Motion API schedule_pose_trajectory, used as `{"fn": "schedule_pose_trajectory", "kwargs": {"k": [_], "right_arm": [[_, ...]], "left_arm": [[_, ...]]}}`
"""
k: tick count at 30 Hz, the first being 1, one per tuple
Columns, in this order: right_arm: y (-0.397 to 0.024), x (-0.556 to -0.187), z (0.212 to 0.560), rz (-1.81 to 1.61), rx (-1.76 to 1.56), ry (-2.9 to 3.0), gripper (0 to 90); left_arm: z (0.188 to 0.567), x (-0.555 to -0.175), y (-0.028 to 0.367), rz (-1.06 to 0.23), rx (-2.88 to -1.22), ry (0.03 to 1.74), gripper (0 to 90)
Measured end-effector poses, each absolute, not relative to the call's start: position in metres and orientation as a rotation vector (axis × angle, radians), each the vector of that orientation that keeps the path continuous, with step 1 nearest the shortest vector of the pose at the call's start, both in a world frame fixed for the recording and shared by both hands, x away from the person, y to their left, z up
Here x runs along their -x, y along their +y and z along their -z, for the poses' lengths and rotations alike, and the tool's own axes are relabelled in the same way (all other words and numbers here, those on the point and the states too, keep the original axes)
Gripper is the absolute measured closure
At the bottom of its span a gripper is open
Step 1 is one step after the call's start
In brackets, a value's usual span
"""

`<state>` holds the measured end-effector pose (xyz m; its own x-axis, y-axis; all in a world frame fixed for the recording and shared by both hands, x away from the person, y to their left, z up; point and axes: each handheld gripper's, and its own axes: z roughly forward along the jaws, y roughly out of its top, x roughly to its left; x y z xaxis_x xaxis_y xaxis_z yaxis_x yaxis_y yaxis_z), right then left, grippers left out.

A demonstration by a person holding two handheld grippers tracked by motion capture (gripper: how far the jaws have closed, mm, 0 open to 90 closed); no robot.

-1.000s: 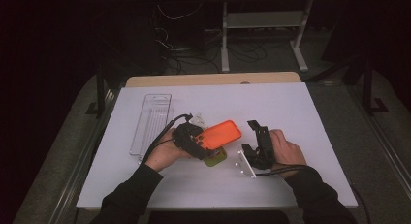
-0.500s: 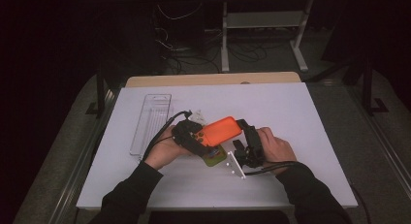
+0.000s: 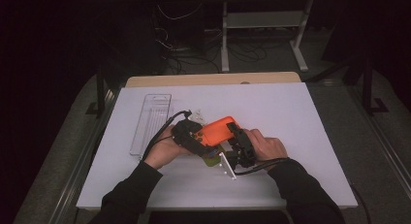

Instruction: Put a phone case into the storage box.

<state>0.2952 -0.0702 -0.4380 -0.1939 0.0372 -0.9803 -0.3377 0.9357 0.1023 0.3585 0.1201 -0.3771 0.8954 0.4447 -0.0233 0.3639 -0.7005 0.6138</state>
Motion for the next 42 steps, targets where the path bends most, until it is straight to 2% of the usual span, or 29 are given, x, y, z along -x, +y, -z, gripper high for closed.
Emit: {"fn": "schedule_pose_trajectory", "kwargs": {"k": [10,12,26,31,38,42], "right_arm": [[-0.065,-0.291,0.440,-0.363,0.264,1.735,73.5],[-0.065,-0.291,0.440,-0.361,0.270,1.741,75.7],[-0.064,-0.290,0.445,-0.344,0.283,1.719,78.2],[-0.068,-0.291,0.442,-0.344,0.266,1.722,78.2],[-0.075,-0.295,0.438,-0.339,0.236,1.761,78.1],[-0.081,-0.297,0.439,-0.337,0.209,1.775,78.1]], "left_arm": [[0.378,-0.358,0.119,-0.162,-2.425,0.573,16.3],[0.377,-0.358,0.119,-0.160,-2.417,0.575,16.3],[0.379,-0.356,0.119,-0.209,-2.407,0.561,14.1],[0.377,-0.359,0.126,-0.201,-2.383,0.592,0.0],[0.370,-0.359,0.137,-0.185,-2.332,0.589,0.0],[0.369,-0.361,0.145,-0.191,-2.371,0.581,0.0]]}}
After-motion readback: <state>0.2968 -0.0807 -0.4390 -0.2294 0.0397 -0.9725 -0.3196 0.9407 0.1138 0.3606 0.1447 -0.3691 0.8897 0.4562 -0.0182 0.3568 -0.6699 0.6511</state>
